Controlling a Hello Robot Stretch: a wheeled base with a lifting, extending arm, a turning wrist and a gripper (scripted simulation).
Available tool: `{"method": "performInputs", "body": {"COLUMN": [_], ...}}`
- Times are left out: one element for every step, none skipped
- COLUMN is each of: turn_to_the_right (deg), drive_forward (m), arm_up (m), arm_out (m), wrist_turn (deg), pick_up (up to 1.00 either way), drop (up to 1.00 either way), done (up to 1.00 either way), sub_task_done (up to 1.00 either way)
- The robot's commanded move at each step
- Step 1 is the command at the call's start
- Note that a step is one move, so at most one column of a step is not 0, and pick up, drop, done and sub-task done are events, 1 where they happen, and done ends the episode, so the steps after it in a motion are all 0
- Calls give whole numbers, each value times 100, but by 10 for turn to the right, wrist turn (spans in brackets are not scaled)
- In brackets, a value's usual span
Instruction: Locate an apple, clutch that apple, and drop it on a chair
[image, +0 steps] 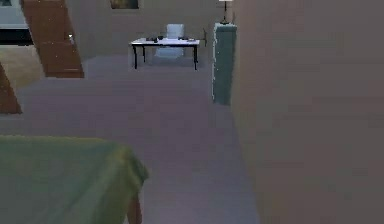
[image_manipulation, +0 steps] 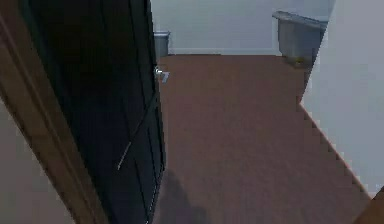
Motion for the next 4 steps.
{"method": "performInputs", "body": {"turn_to_the_right": [0, 0, 0, -240], "drive_forward": [100, 100, 100, 0], "arm_up": [0, 0, 0, 0], "arm_out": [0, 0, 0, 0], "wrist_turn": [0, 0, 0, 0], "pick_up": [0, 0, 0, 0], "drop": [0, 0, 0, 0], "done": [0, 0, 0, 0], "sub_task_done": [0, 0, 0, 0]}}
